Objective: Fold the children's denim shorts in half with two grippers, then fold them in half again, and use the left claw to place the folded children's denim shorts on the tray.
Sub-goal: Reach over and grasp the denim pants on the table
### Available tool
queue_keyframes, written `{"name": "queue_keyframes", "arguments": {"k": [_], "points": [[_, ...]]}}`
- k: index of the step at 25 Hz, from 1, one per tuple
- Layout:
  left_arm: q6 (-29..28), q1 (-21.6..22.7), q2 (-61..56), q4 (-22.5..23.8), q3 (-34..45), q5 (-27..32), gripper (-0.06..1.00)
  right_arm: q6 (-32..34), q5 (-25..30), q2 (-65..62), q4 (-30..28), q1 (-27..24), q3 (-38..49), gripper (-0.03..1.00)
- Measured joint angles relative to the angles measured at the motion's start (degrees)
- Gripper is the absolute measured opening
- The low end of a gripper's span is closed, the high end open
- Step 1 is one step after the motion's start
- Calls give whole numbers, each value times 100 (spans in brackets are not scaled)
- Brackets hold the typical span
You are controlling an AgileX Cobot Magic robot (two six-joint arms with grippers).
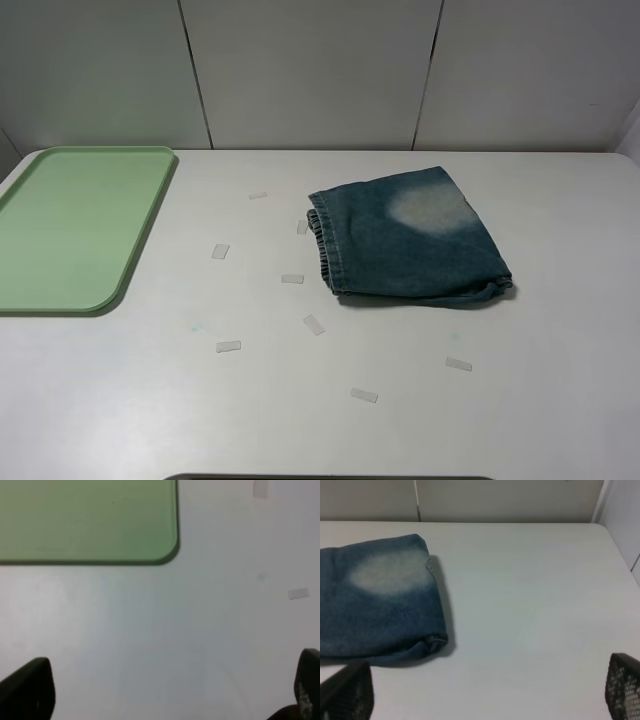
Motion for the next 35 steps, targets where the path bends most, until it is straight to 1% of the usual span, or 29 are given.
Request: {"name": "queue_keyframes", "arguments": {"k": [3,5,8,10,14,17,23,26,29,35], "points": [[89,-98,986,-12,-452,-117,94,0,0,0,0,0,0,70],[94,-285,1616,-30,-712,-279,94,0,0,0,0,0,0,70],[103,-609,2472,-74,-986,-672,94,0,0,0,0,0,0,70],[38,-831,3014,-141,-1113,-1066,94,0,0,0,0,0,0,70],[-251,-1402,4100,-298,-1332,-1926,94,0,-5,0,0,0,0,70],[-553,-1960,4894,-354,-1525,-2508,94,0,-5,0,0,0,0,70],[-1167,-2869,6445,-354,-2105,-3375,94,0,-5,0,0,0,0,70],[-1309,-3236,7092,-354,-2549,-3570,94,0,-5,0,0,0,0,70],[-1521,-3481,7677,-354,-3014,-3628,94,0,-5,0,0,0,0,70],[-1973,-3650,8580,-354,-3677,-3648,94,0,-5,0,0,0,0,70]]}}
